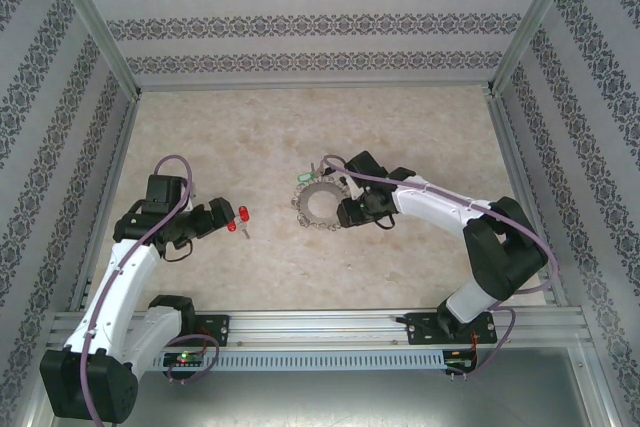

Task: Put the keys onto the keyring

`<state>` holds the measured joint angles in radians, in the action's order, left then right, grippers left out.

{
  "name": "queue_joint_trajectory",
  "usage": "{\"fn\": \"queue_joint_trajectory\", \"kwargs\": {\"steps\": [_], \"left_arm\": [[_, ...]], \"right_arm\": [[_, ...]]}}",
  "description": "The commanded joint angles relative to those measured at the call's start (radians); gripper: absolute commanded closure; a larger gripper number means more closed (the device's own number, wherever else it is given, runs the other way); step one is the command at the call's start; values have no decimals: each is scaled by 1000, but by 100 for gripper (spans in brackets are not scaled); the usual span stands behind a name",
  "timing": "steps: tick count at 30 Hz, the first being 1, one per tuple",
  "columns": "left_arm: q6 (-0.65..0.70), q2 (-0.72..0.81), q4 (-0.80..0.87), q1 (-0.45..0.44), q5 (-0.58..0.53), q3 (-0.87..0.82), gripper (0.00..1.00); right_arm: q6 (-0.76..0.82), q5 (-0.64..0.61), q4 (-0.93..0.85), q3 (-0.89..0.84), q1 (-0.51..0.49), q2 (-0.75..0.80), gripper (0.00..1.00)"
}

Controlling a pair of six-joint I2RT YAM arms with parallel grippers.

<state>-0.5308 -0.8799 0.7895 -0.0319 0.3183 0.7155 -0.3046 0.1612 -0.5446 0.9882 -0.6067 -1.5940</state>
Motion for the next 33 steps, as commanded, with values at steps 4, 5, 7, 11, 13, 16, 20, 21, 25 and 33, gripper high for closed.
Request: {"fn": "queue_joint_trajectory", "kwargs": {"steps": [4, 5, 7, 11, 13, 16, 20, 21, 25, 33], "left_arm": [[50, 5, -22, -6, -31, 51, 1], [55, 6, -18, -6, -42, 52, 0], [74, 7, -15, -6, -48, 55, 0], [80, 10, -47, -6, -32, 33, 0], [79, 16, -58, -6, -28, 18, 0], [82, 36, -65, -6, -54, -12, 0], [77, 74, -92, -7, -70, -51, 0], [75, 76, -97, -7, -71, -54, 0], [74, 69, -116, -6, -76, -69, 0], [66, 58, -102, -6, -62, -59, 0]], "right_arm": [[51, 138, 100, -12, 10, -87, 61], [50, 132, 112, -4, 10, -97, 61], [50, 107, 137, 3, 13, -107, 60], [52, 91, 151, 9, 31, -145, 58], [53, 95, 146, 8, 28, -146, 59], [56, 98, 147, -2, 14, -131, 58], [71, 53, 129, 10, 18, -118, 55], [71, 41, 129, 14, 24, -117, 49], [64, 73, 142, 18, 57, -127, 43], [108, 34, 168, 24, 53, -141, 62]]}}
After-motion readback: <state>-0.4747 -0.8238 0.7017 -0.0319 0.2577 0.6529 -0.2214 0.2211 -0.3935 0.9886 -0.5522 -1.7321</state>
